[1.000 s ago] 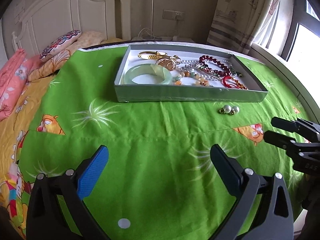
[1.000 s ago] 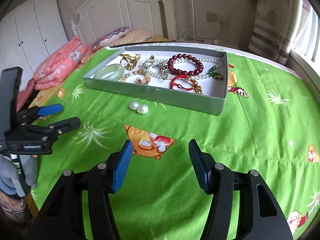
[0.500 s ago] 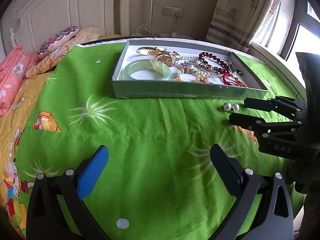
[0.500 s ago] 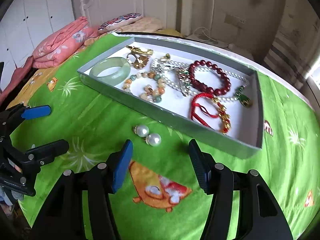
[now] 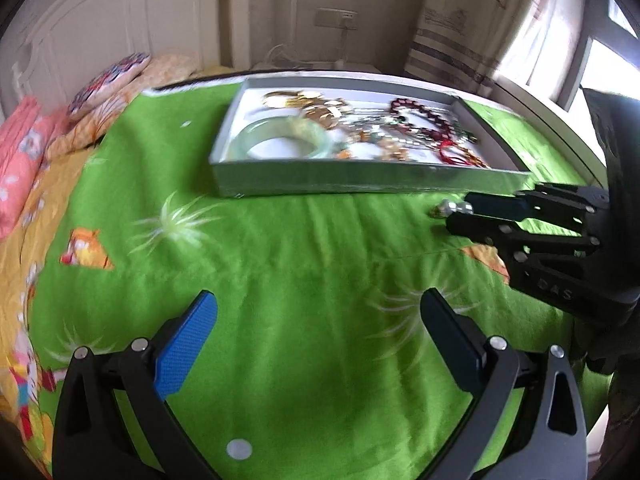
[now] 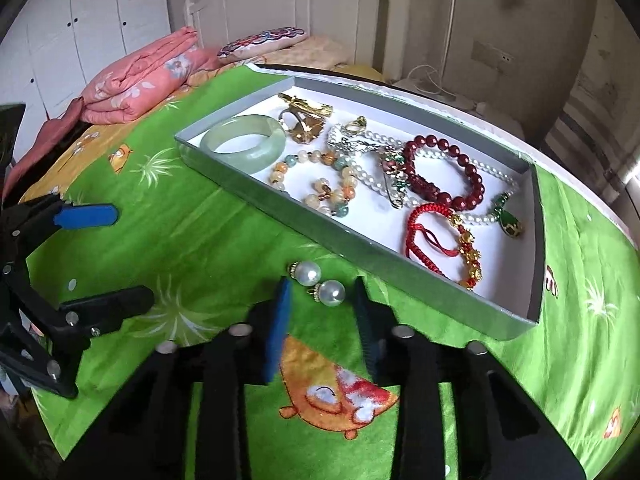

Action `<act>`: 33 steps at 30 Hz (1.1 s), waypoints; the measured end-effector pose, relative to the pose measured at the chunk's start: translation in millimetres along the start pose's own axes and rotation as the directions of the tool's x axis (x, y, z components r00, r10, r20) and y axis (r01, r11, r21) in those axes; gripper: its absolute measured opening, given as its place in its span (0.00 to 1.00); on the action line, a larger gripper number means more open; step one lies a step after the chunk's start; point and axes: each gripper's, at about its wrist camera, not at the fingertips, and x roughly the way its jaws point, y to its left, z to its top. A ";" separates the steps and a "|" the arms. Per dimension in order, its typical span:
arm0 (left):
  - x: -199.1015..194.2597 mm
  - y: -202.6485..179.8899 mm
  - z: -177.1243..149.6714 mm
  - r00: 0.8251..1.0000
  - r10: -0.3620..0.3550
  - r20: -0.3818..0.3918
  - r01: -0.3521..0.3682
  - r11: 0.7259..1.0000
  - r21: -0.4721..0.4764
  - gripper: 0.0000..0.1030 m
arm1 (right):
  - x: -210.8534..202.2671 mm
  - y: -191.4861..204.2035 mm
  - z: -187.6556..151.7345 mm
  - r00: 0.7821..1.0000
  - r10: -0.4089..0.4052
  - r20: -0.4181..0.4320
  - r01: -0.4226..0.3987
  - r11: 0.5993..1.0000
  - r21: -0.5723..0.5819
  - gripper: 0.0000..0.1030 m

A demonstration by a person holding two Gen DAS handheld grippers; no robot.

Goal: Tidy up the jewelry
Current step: 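Grasp a pearl earring with the right gripper and lift it, then lower the pearl earring into the box and open the right gripper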

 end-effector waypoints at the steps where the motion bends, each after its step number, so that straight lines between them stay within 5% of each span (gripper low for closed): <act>1: 1.5 -5.3 1.7 1.000 0.004 -0.001 -0.004 1.000 0.020 0.98 | -1.1 0.2 -0.8 1.000 -0.005 0.002 0.005 1.000 0.001 0.19; 6: 19.9 -36.2 15.1 0.999 -0.018 -0.032 0.021 0.993 0.118 0.97 | -25.1 -14.5 -13.9 0.998 -0.015 0.061 0.011 0.998 0.067 0.19; 11: 38.1 -58.2 36.7 0.994 -0.100 -0.047 0.105 0.986 0.129 0.79 | -52.9 -41.9 -27.5 0.993 -0.034 0.110 0.019 0.991 0.135 0.19; 18: 55.2 -70.7 57.6 0.998 -0.051 -0.022 0.052 0.995 0.089 0.60 | -77.3 -58.5 -33.5 0.984 -0.025 0.175 -0.006 0.985 0.173 0.19; 21: 51.4 -81.5 54.9 0.998 -0.058 -0.016 0.059 0.985 0.162 0.14 | -80.7 -59.3 -32.7 0.981 -0.018 0.195 -0.017 0.984 0.177 0.19; 26: 42.9 -73.1 46.9 0.992 -0.122 -0.015 0.123 0.982 0.143 0.13 | -75.9 -62.1 -22.2 0.976 -0.005 0.217 -0.038 0.981 0.191 0.19; 33: 8.4 -51.8 68.1 0.978 -0.169 0.119 0.161 0.984 0.074 0.13 | -52.5 -64.4 7.6 0.972 0.014 0.235 -0.068 0.972 0.225 0.19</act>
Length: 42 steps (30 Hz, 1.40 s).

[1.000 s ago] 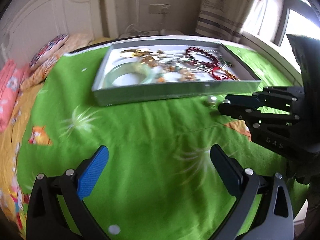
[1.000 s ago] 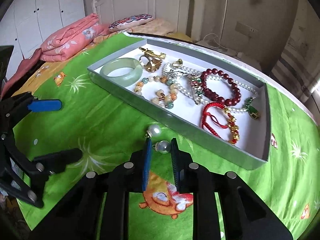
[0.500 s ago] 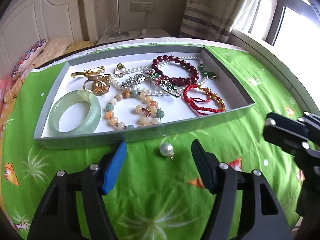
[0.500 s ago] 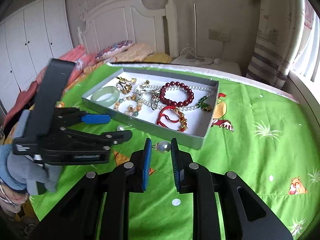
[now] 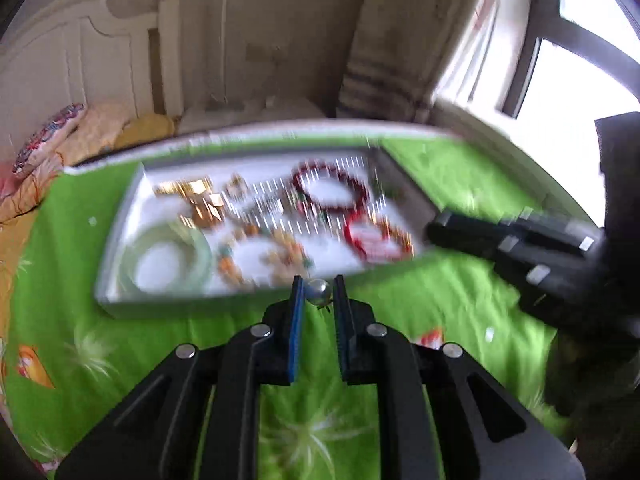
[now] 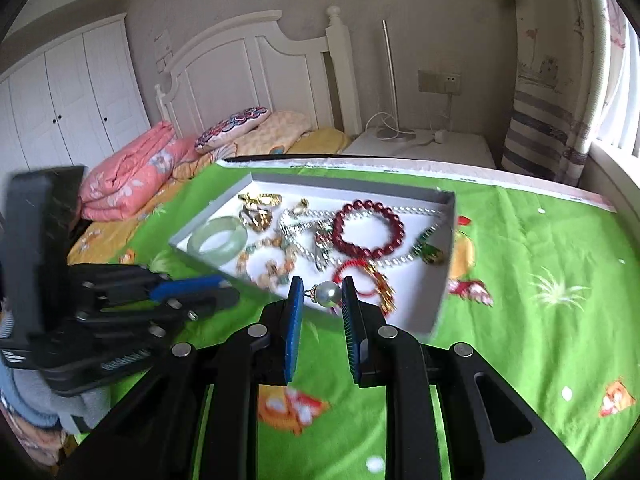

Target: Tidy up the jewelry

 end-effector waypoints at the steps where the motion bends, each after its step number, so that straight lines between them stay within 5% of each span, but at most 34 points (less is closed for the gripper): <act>1: 0.9 2.0 7.5 1.000 0.006 0.007 -0.006 1.000 -0.008 0.13 | 7.8 1.9 3.1 1.000 -0.007 -0.009 0.007 1.000 -0.002 0.19; 8: 36.0 38.1 40.1 0.999 0.042 -0.011 -0.043 0.993 -0.113 0.14 | 43.8 14.2 13.8 0.999 -0.009 -0.047 0.008 1.000 -0.004 0.20; 9: 38.7 40.3 40.7 0.998 0.055 -0.014 -0.056 0.992 -0.114 0.20 | 45.2 14.3 14.2 0.999 -0.007 -0.048 0.007 1.000 -0.004 0.22; 12: 34.2 46.0 36.2 0.994 0.106 0.027 -0.102 0.986 -0.132 0.71 | 41.6 11.9 13.7 1.000 0.001 -0.020 0.000 1.000 0.017 0.39; 14: 21.6 49.0 30.2 0.986 0.142 0.087 -0.128 0.981 -0.146 0.81 | 33.0 7.6 10.7 1.000 -0.001 0.020 0.000 0.999 0.043 0.51; 17: 4.6 54.7 23.0 0.969 0.190 0.155 -0.161 0.970 -0.182 0.98 | 18.3 0.7 4.5 0.998 -0.021 0.066 0.015 0.995 0.096 0.52; 20: -8.8 55.8 16.8 0.949 0.236 0.209 -0.195 0.960 -0.200 0.98 | 7.0 0.8 -1.0 0.992 -0.088 0.087 0.079 0.992 0.103 0.60; 22: -11.2 56.9 10.8 0.943 0.270 0.195 -0.227 0.950 -0.217 0.98 | 0.0 4.8 -5.2 0.982 -0.152 0.113 0.142 0.986 0.092 0.77; 24: -12.5 57.2 4.7 0.938 0.289 0.190 -0.246 0.944 -0.219 0.98 | -1.9 7.7 -8.6 0.967 -0.220 0.125 0.210 0.974 0.091 0.83; 30: -20.6 45.0 -6.9 0.915 0.335 0.227 -0.304 0.939 -0.160 0.98 | 3.9 -2.5 -7.9 0.955 -0.282 0.089 0.270 0.955 0.121 0.84; 42: -18.3 43.9 -8.2 0.930 0.301 0.210 -0.274 0.951 -0.145 0.98 | 7.6 -1.9 -8.9 0.955 -0.286 0.080 0.277 0.954 0.114 0.84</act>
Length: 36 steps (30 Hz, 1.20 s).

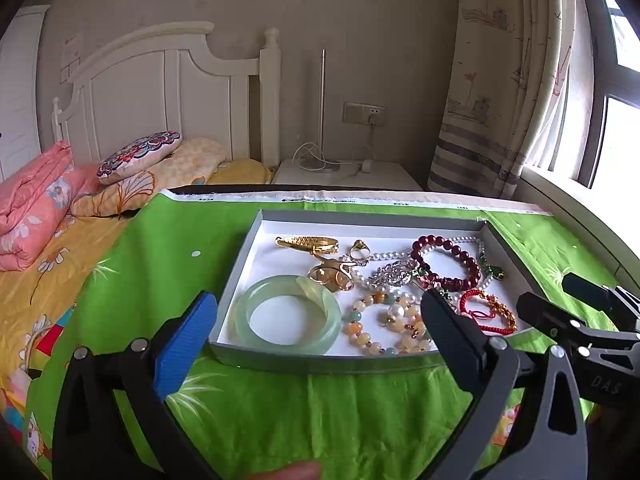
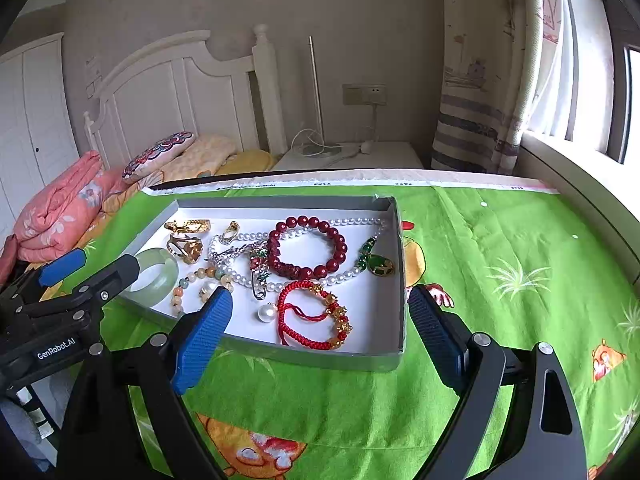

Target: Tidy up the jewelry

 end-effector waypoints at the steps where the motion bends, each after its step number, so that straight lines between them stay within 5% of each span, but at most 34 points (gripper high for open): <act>1: 0.2 -0.2 0.3 1.000 -0.001 0.000 0.001 1.000 0.000 0.98 | 0.1 0.1 -0.1 1.000 0.000 0.000 0.000 1.000 0.000 0.84; 36: -2.3 -7.9 -1.5 1.000 -0.013 0.016 0.012 0.999 0.046 0.98 | -0.6 -4.8 -0.9 0.999 -0.032 0.010 0.032 0.999 0.018 0.84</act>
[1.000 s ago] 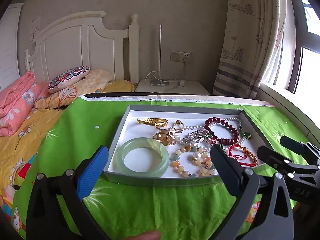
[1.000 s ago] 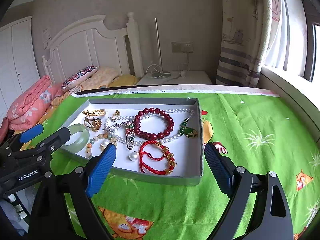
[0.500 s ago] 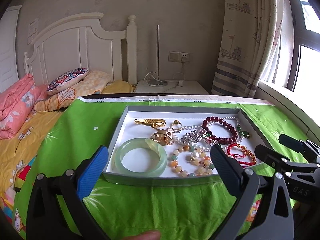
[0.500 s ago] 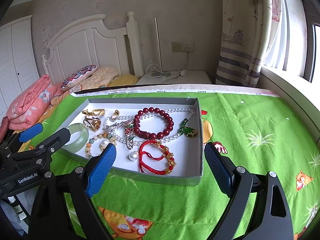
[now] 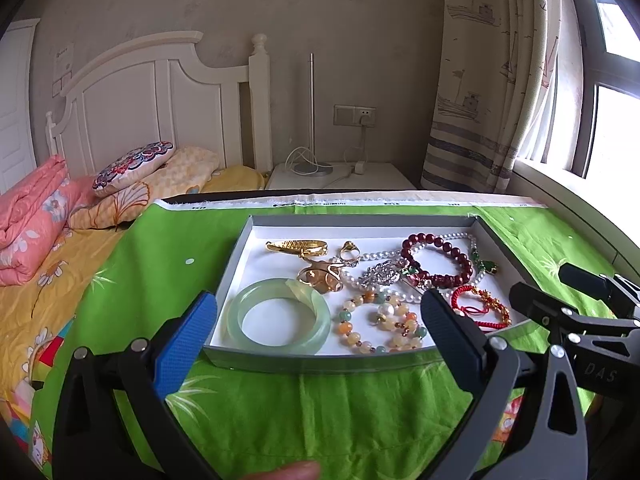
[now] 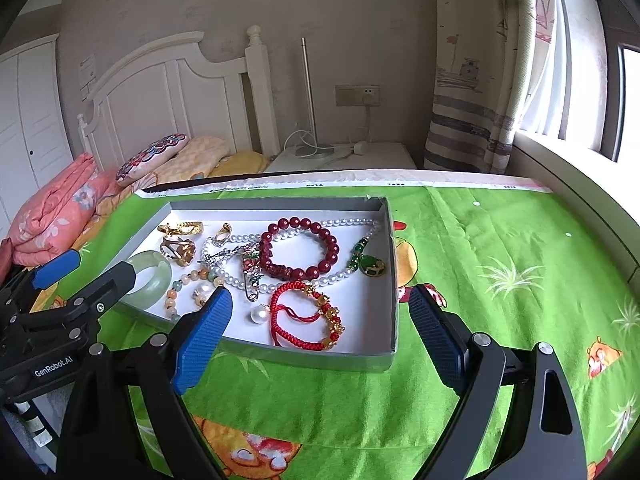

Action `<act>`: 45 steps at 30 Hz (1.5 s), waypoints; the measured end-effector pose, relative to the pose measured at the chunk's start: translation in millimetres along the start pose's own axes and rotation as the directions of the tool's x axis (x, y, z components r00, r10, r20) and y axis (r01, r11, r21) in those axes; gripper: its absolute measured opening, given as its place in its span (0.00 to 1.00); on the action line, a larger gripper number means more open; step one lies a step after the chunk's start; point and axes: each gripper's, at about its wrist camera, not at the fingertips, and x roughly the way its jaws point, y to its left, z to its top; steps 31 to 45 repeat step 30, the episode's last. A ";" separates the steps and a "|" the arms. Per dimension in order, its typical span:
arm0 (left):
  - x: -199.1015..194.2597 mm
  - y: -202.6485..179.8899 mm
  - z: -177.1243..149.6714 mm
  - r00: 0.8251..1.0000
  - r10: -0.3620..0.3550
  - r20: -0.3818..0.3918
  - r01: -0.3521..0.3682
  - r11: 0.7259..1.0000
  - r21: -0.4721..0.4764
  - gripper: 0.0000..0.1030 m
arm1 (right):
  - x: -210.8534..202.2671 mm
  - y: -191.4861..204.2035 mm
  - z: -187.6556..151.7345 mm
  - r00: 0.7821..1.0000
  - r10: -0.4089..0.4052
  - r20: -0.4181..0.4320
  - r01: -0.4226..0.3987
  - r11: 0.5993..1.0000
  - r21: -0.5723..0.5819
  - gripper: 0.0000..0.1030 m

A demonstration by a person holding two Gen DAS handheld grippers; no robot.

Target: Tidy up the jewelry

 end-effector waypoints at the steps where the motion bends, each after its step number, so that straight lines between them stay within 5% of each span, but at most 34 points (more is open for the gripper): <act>1: -0.2 -0.7 -0.1 1.000 0.001 0.001 -0.001 1.000 0.002 0.98 | -0.1 0.4 0.2 1.000 -0.002 0.001 0.002 1.000 0.001 0.84; 21: -7.8 -2.8 -2.2 0.999 0.027 0.024 -0.027 1.000 0.007 0.98 | 1.1 0.6 0.8 1.000 -0.004 0.000 0.004 1.000 -0.002 0.84; 23: -4.5 -0.1 -1.7 1.000 0.020 0.004 -0.020 1.000 -0.010 0.98 | 2.8 0.3 1.5 1.000 0.003 -0.010 -0.003 1.000 -0.003 0.84; 24: 2.1 1.1 -0.7 0.997 0.030 -0.065 -0.031 0.999 -0.012 0.98 | 3.4 0.3 2.0 1.000 -0.001 -0.026 0.001 1.000 -0.006 0.84; 28: 9.9 11.4 -7.7 0.958 0.021 -0.286 -0.021 1.000 0.002 0.98 | -5.2 10.0 -6.3 0.991 0.013 -0.131 -0.020 0.999 -0.051 0.84; 30: 7.8 19.7 -16.7 0.950 0.026 -0.311 -0.027 1.000 0.001 0.98 | -2.4 20.9 -23.0 0.974 -0.023 -0.225 -0.004 0.993 -0.119 0.84; 45: 7.8 19.7 -16.7 0.950 0.026 -0.311 -0.027 1.000 0.001 0.98 | -2.4 20.9 -23.0 0.974 -0.023 -0.225 -0.004 0.993 -0.119 0.84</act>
